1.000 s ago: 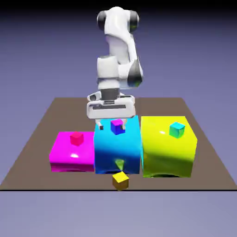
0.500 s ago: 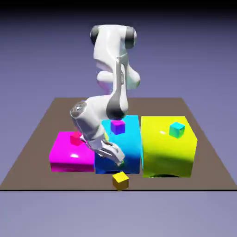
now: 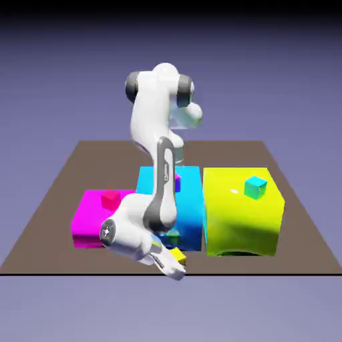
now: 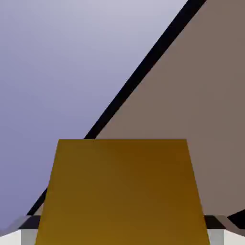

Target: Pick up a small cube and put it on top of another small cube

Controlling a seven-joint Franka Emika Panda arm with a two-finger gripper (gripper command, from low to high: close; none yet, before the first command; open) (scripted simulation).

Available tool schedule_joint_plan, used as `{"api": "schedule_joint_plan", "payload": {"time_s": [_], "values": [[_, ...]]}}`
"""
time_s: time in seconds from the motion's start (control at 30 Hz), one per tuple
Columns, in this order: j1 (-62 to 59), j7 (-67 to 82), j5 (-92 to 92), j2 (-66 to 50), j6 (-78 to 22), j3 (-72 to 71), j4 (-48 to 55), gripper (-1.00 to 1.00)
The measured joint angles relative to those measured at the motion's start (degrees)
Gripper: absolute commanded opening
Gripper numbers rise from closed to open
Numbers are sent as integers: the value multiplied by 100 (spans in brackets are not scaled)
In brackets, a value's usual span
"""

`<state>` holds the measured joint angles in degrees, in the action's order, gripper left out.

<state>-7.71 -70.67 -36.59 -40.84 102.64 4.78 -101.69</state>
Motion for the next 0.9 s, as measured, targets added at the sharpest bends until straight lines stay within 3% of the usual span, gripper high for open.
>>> {"api": "schedule_joint_plan", "payload": {"time_s": [0.63, 0.77, 0.8, 0.9], "values": [[-992, -2780, -212, 3556, -953, -3574, -1190, -100], [-772, -2595, -378, 3472, -207, -3733, -1798, -100], [-751, -2563, -407, 3457, -77, -3760, -1903, 100], [-861, -2626, -343, 3484, -331, -3707, -1701, 100]]}}
